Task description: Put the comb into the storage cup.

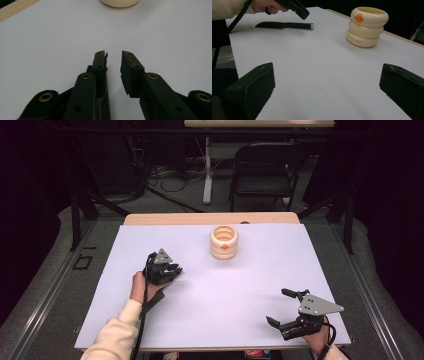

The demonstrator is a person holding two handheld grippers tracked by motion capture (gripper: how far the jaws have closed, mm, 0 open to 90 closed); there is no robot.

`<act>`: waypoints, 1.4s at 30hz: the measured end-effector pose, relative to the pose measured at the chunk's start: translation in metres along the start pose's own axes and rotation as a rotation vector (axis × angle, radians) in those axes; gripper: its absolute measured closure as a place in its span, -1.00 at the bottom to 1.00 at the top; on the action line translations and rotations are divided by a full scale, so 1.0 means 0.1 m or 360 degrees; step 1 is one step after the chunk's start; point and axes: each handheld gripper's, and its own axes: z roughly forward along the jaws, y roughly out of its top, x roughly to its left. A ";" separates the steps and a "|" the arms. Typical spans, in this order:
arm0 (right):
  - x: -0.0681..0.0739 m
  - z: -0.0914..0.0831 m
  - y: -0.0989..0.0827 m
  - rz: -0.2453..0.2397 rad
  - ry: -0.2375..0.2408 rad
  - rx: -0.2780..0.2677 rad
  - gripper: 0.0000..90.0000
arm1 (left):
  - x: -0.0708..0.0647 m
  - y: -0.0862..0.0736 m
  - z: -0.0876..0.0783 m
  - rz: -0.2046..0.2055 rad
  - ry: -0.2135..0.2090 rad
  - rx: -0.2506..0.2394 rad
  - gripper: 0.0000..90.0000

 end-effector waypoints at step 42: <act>0.00 0.01 0.00 0.0004 0.0002 0.0016 -1.00 | 0.19 0.01 0.24 0.0016 0.0048 0.0151 1.00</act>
